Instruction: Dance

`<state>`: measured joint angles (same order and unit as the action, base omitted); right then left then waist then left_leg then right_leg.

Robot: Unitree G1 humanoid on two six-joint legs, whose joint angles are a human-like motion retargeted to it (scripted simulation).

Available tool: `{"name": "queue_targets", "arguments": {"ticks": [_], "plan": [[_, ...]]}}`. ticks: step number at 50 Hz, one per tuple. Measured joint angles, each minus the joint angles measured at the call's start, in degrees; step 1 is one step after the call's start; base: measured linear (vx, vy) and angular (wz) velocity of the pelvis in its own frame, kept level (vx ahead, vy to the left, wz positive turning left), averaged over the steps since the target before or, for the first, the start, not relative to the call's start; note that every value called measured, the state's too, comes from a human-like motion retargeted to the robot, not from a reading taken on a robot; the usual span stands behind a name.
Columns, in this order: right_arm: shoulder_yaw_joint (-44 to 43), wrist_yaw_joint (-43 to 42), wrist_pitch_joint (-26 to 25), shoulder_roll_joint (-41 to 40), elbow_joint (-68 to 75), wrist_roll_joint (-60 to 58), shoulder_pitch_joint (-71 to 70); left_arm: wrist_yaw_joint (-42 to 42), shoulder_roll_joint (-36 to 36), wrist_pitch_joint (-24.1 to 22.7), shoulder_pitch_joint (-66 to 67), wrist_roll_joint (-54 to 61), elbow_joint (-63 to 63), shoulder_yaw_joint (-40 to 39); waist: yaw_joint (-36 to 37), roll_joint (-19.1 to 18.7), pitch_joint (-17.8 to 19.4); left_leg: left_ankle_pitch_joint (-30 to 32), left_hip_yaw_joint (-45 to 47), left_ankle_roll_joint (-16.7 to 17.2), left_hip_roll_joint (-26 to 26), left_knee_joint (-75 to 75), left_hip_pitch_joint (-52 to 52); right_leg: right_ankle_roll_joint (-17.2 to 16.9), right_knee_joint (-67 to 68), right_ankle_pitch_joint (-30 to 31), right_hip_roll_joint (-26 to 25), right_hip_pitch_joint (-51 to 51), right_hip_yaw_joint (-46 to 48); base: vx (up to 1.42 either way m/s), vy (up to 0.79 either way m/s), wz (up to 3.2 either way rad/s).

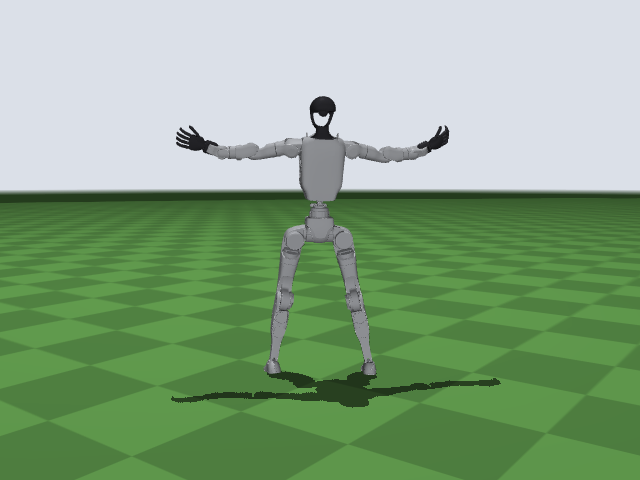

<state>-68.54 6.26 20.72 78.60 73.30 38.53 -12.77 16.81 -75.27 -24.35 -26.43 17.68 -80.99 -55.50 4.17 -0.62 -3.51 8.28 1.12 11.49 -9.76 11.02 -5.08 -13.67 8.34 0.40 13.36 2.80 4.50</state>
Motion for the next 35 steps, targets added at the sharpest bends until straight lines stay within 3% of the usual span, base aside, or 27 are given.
{"name": "queue_targets", "arguments": {"ticks": [2, 5, 7, 8, 9, 10, 13, 17, 20, 21, 23, 25, 27, 28, 30, 32, 33, 35], "plan": [[5.7, -8.6, 3.8, -9.4, -10.9, 2.2, -6.7, 7.8, 9.0, -3.1, -0.2, 0.1, 11.9, -2.5, -0.4, -0.4, 0.6, -1.2, -3.0, -1.2, 2.9, 2.9, -1.5, 2.4, 3.2, 2.2, 2.0, -2.1, 0.6, 0.26, 0.35, -0.14], [11.2, -18.4, 12.9, -24.1, -30.0, 7.5, -7.4, 12.6, 26.2, -5.5, 1.4, 3.8, 35.5, -1.4, 3.3, -1.2, 5.5, -2.2, -8.4, -4.1, 9.5, 5.6, -0.8, 7.4, 15.8, 7.3, 4.7, -8.7, -5.2, 0.16, 0.39, -1.04], [13.7, -19.7, 15.0, -35.1, -42.3, 7.4, -4.8, 16.0, 39.8, 0.5, 3.5, 7.3, 51.5, 2.3, 5.1, -1.6, 7.1, -2.7, -7.0, -6.0, 11.9, 4.9, 0.2, 15.6, 30.3, 11.5, 5.4, -17.8, -9.7, 0.2, 0.4, -0.84], [16.2, -19.8, 13.7, -40.7, -47.6, 7.4, -3.8, 17.7, 46.4, 2.7, 5.2, 7.7, 58.1, 4.1, 4.9, -1.5, 7.4, -2.8, -6.2, -6.3, 12.8, 5.2, -0.3, 22.0, 37.4, 14.3, 5.4, -22.8, -11.8, 0.25, 0.38, -0.43], [19.6, -19.3, 11.3, -46.3, -52.2, 7.6, -2.6, 19.5, 52.7, 4.2, 7.9, 7.9, 63.9, 5.8, 3.4, -1.3, 7.0, -2.8, -5.9, -6.3, 13.5, 5.8, -1.6, 24.7, 42.5, 16.5, 3.8, -26.7, -13.9, 0.23, 0.32, -0.08], [23.4, -18.5, 8.4, -51.9, -56.5, 7.9, -1.3, 21.3, 58.7, 5.3, 11.0, 7.9, 69.4, 7.4, 1.4, -1.1, 6.2, -2.9, -5.8, -6.3, 14.0, 6.7, -3.4, 25.5, 46.7, 18.5, 1.4, -30.2, -16.1, 0.24, 0.21, 0.21], [38.4, -10.9, 1.8, -67.2, -62.4, 9.9, 5.4, 23.8, 75.8, 5.7, 18.3, 8.9, 75.7, 14.0, -5.3, -2.2, 4.4, -2.3, -5.6, -5.9, 12.7, 7.7, -6.9, 19.8, 51.5, 14.5, -11.2, -33.9, -18.0, 0.29, 0.12, 0.44], [57.8, 1.4, -4.0, -87.0, -55.9, 8.0, 13.9, 13.9, 95.7, 10.1, 20.4, 11.6, 64.4, 22.6, -8.1, 0.0, 3.6, 0.3, -4.1, -8.7, 15.5, 4.5, -7.1, 16.1, 40.8, 15.7, -18.6, -35.2, -13.8, 0.07, -0.01, 0.4], [68.4, 10.1, -2.4, -98.9, -41.1, 3.5, 16.2, 6.6, 98.1, 12.7, 21.1, 11.9, 40.7, 29.4, -8.9, 3.1, 4.3, 2.8, -5.1, -10.9, 20.0, 1.4, -5.3, 11.6, 21.0, 21.4, -22.5, -30.6, -15.1, 0.09, -0.04, 0.66], [71.7, 11.7, -1.4, -99.9, -35.3, 3.6, 15.4, 2.2, 97.0, 14.5, 20.9, 12.8, 33.3, 33.9, -9.8, 4.7, 5.0, 3.6, -4.6, -11.9, 22.1, 0.4, -4.0, 8.5, 14.8, 26.3, -22.2, -28.9, -15.7, 0.1, 0.01, 1.2], [77.3, 16.3, -0.2, -100.3, -23.1, 5.6, 13.2, -10.4, 93.3, 19.8, 19.1, 16.1, 18.4, 44.1, -12.8, 9.0, 8.0, 4.4, -5.0, -13.6, 27.7, -1.4, 2.0, 5.0, 16.5, 29.6, -20.2, -28.0, -15.3, 0.22, 0.12, 1.47], [80.3, 22.3, -5.4, -98.3, -12.5, 11.8, 8.4, -29.6, 87.0, 26.8, 12.5, 20.1, 2.3, 54.9, -13.7, 12.1, 9.5, 4.9, -4.7, -13.7, 30.8, -2.8, 6.8, 3.9, 20.0, 29.6, -19.5, -27.8, -12.3, 0.37, 0.12, 0.88], [81.6, 27.9, -14.5, -95.6, -3.2, 19.1, 1.3, -51.5, 83.4, 38.1, 2.3, 23.9, -10.0, 66.3, -13.9, 14.9, 9.3, 4.1, -4.2, -13.2, 32.8, -2.4, 9.3, 1.7, 24.7, 29.6, -19.6, -27.1, -10.8, 0.35, 0.03, 0.24], [81.7, 30.5, -19.1, -95.4, 1.4, 21.4, -2.6, -59.2, 82.4, 42.7, -0.3, 23.5, -12.2, 69.6, -13.7, 15.5, 9.0, 4.0, -3.8, -12.8, 33.1, -2.4, 9.0, 4.3, 23.9, 29.6, -21.0, -26.2, -12.7, 0.15, 0.0, -0.39], [78.2, 35.7, -26.9, -95.9, 7.6, 22.8, -8.3, -63.2, 80.6, 42.1, -0.3, 19.0, -12.1, 67.3, -11.4, 15.6, 8.8, 2.9, -2.6, -11.3, 33.0, -2.4, 8.3, 4.9, 23.8, 29.6, -21.2, -25.8, -11.5, 0.06, 0.0, -0.83], [69.9, 40.4, -26.6, -97.0, 7.7, 20.0, -8.3, -58.7, 79.4, 37.8, 1.5, 15.2, -10.1, 59.8, -7.4, 15.0, 11.5, 2.0, -1.1, -11.1, 32.3, -1.7, 9.7, -1.3, 24.6, 29.6, -22.5, -24.7, -11.8, 0.12, -0.28, -1.14], [66.4, 44.7, -24.8, -96.9, 5.5, 19.8, -7.5, -55.4, 78.6, 35.1, 2.9, 13.9, -7.9, 56.6, -5.0, 15.2, 12.8, 1.4, -0.2, -10.0, 31.0, -1.2, 9.9, -1.3, 21.1, 29.6, -23.0, -22.8, -8.5, -0.03, -0.68, -1.32], [57.9, 52.5, -31.2, -98.8, -0.6, 20.0, -5.5, -45.7, 78.1, 27.2, 7.0, 6.5, 2.4, 51.1, -3.6, 13.3, 13.5, 1.0, 0.5, -8.4, 26.4, 0.1, 6.7, -1.3, 10.0, 29.6, -27.5, -20.2, -12.9, -0.31, -0.48, -0.74]]}}
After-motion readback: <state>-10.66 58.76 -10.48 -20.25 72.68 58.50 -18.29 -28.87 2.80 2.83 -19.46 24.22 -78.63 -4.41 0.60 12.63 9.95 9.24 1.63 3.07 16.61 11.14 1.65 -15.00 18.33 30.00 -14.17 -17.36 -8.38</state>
